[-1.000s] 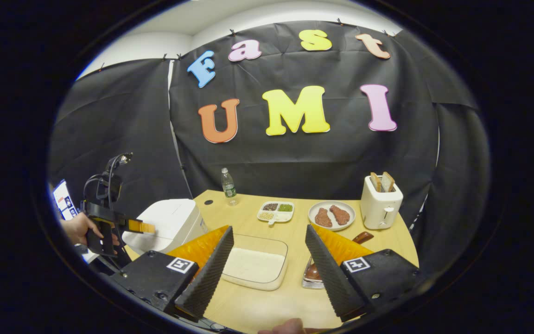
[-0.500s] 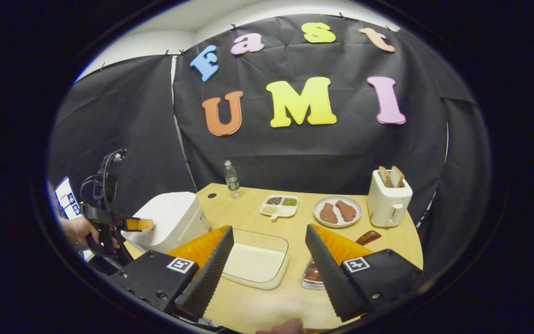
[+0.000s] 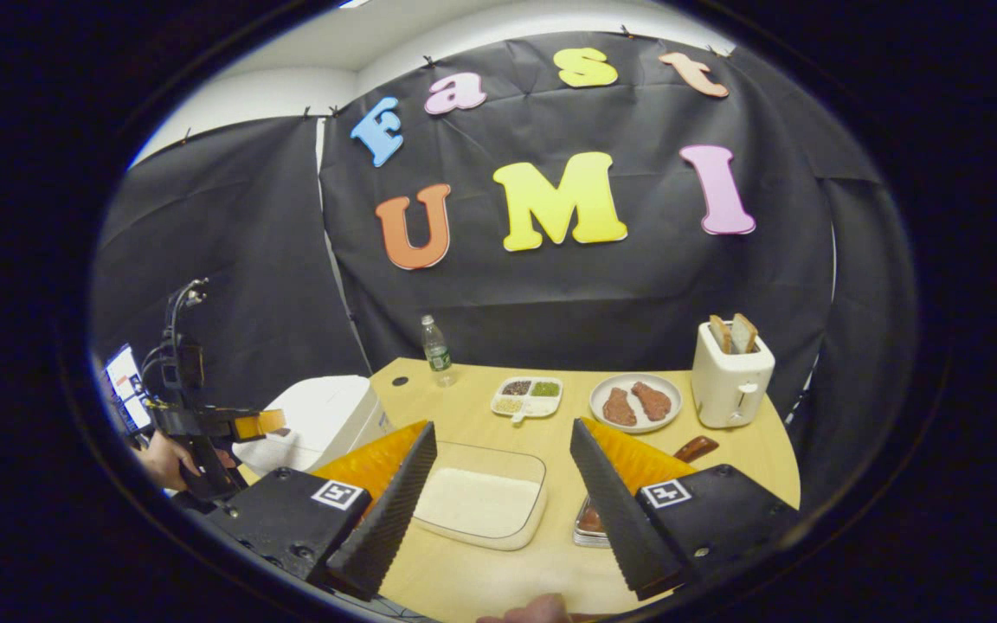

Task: Close the left gripper, press the button to open the rice cooker; take a wooden spoon from the chopstick holder with the right hand, scoop a spoonful of rice and pour it into the rice cooker, then put the wooden spoon back into the chopstick holder.

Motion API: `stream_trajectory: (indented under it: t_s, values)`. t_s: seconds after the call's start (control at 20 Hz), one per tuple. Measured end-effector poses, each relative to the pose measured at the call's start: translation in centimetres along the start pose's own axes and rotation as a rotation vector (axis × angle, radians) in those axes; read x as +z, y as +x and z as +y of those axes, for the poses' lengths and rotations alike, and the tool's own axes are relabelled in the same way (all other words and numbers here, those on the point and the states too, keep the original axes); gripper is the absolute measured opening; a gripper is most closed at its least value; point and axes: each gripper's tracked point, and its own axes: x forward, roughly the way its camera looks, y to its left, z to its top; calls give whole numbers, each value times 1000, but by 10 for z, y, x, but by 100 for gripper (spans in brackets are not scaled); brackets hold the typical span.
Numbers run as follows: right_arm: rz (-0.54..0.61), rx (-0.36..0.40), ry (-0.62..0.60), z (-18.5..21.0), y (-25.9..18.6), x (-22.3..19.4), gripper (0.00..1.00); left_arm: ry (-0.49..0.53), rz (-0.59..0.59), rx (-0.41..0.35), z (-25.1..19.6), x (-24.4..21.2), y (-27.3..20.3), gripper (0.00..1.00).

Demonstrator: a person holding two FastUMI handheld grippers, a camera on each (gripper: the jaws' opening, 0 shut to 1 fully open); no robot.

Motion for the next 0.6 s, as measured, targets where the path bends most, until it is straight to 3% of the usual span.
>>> stream_trajectory:
  t_s: [0.25, 0.6]
  values:
    - [-111, -91, -21, 15, -46, 26, 99, -24, -158, -100, -15, 48, -50, 95]
    - [-262, -146, -67, 97, -145, 52, 99, -28, -382, -218, -3, 77, -191, 94]
